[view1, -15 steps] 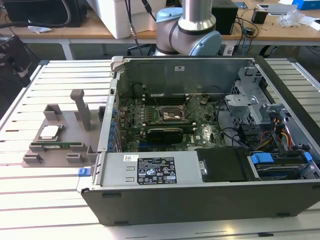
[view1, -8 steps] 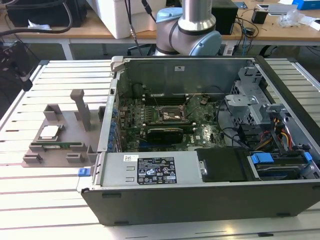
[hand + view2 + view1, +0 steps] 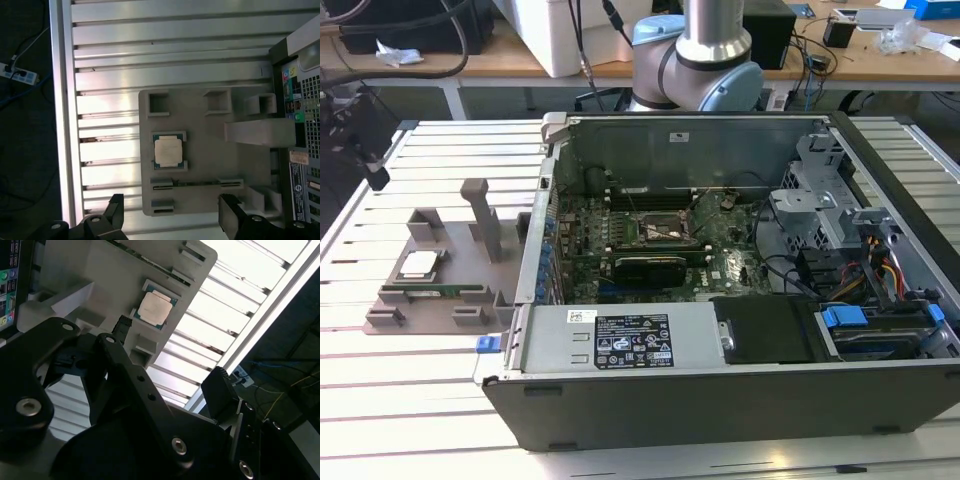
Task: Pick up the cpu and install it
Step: 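Pick up the cpu and move it towards the insertion slot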
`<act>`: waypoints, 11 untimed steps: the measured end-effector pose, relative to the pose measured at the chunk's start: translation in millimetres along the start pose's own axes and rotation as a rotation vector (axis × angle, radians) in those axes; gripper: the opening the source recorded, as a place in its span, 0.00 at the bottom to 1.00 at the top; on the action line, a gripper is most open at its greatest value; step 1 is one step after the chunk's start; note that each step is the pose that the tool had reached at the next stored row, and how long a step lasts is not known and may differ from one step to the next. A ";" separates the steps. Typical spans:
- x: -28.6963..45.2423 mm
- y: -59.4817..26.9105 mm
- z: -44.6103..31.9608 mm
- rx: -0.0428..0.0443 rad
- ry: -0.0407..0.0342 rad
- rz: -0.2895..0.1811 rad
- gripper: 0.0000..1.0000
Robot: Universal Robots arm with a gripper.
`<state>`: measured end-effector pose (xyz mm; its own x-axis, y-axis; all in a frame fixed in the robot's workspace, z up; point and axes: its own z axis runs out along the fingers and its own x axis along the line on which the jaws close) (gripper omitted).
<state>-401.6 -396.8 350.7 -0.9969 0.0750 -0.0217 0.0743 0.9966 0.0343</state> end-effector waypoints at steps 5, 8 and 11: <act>0.2 -0.3 7.1 0.0000 0.0000 0.000 0.84; 0.3 -0.4 12.5 -0.0001 0.0000 0.000 0.84; 0.4 -0.6 16.0 -0.0001 -0.0001 0.000 0.84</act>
<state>-401.6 -396.8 334.7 -0.9969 0.0750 -0.0218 0.0743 0.9966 0.0344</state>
